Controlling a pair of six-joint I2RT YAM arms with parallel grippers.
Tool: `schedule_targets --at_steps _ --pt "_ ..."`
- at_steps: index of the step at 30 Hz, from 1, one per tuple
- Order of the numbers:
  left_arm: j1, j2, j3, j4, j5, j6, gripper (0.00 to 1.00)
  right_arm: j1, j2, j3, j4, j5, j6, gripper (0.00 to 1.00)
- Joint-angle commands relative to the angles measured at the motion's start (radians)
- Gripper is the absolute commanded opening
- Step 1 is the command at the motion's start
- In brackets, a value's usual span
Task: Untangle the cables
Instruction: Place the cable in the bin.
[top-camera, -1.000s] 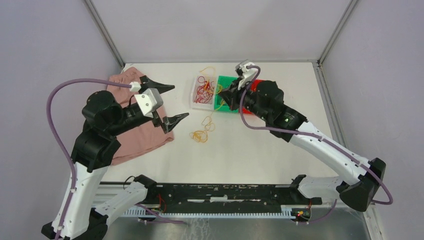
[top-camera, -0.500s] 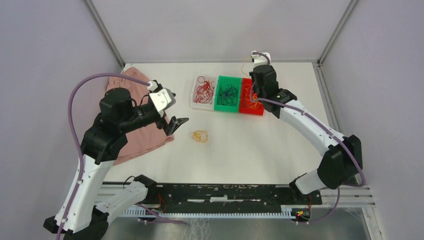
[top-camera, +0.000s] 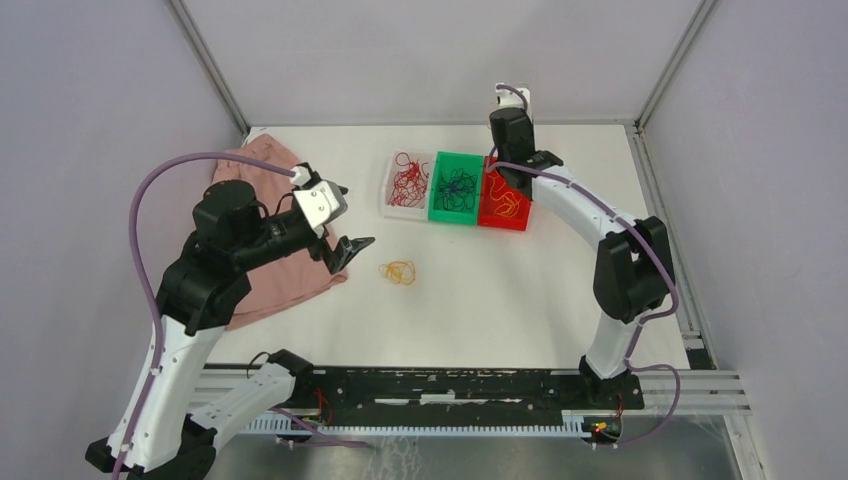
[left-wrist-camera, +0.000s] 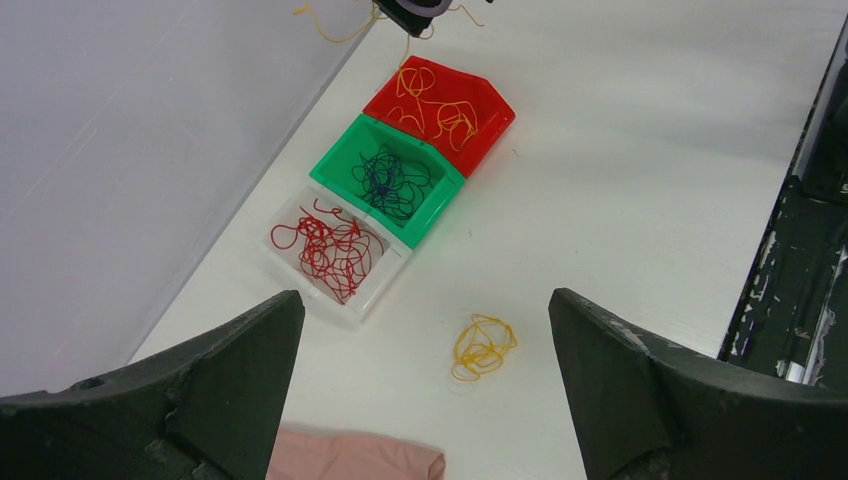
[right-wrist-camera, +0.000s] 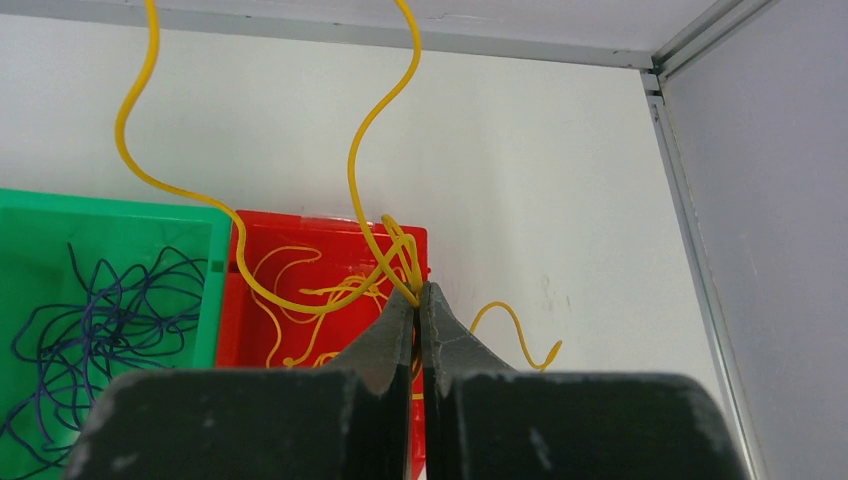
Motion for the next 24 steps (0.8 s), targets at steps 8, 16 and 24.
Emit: schedule_targets --at_steps 8,16,24 --pt "0.002 -0.016 0.001 0.023 -0.016 0.044 0.99 0.002 0.069 0.163 -0.065 -0.04 0.238 0.0" --pt "0.003 -0.035 -0.005 0.019 -0.028 0.054 0.99 -0.002 0.161 0.234 -0.143 0.035 0.376 0.0" --pt "0.002 -0.043 -0.008 0.015 -0.031 0.062 0.99 -0.058 0.178 0.202 -0.216 -0.014 0.699 0.0"
